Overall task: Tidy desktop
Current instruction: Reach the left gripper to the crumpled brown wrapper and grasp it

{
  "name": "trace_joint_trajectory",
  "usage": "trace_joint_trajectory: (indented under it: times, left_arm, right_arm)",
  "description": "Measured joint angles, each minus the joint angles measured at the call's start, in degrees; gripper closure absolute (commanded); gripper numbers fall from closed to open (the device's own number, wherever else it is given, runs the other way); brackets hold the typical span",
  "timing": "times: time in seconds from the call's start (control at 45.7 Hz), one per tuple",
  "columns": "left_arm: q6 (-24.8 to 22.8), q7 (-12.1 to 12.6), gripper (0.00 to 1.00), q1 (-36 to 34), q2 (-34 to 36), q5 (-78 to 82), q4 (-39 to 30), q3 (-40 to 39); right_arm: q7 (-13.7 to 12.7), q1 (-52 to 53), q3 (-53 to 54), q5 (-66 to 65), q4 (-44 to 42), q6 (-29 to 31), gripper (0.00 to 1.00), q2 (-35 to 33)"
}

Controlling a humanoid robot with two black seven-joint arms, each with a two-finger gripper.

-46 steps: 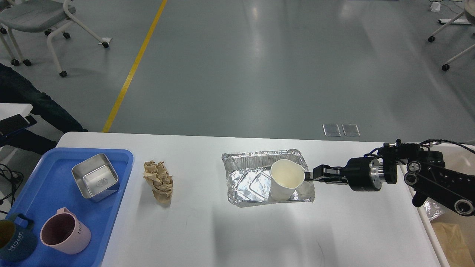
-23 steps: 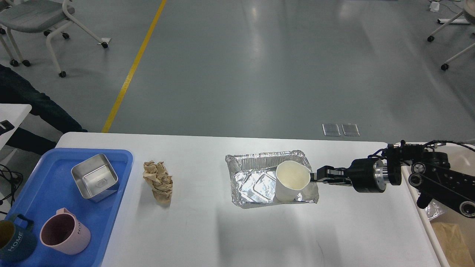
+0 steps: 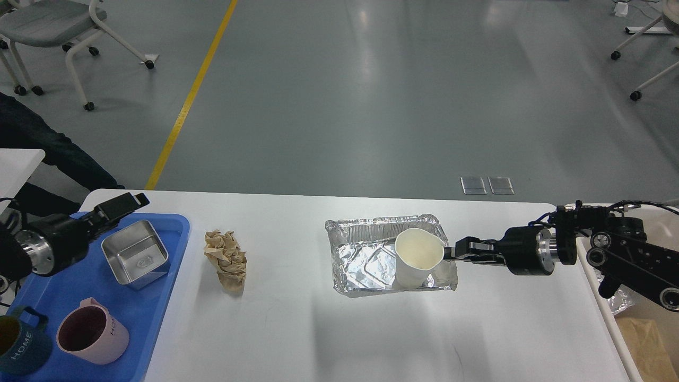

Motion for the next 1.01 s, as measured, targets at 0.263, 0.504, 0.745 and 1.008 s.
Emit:
trace_joint_trajectory:
  times: [0.263,0.504,0.745,1.008]
  left_arm:
    - [-0.4,1.5,0.04,-0.5,-13.3,0.1,14.7,1.0]
    - [-3.1,1.4,0.04,-0.3,-21.5,0.2,22.9,1.1]
    - [-6.0,1.4,0.04,-0.1,-28.5,0.2,29.5,4.4]
    - [-6.5,0.2,0.65,-0.2,-34.2,1.2,34.7,9.0]
  right_arm:
    - [0.0,-0.8,0.3,0.0,0.6,0.0,1.00,-0.1]
    - [0.0,-0.9,0.4,0.0,0.6,0.0,1.00,0.0]
    - [0.0,-1.0,0.4,0.0,0.6,0.0,1.00,0.0]
    - [0.0,-1.1,0.4,0.0,0.6,0.0,1.00,0.0]
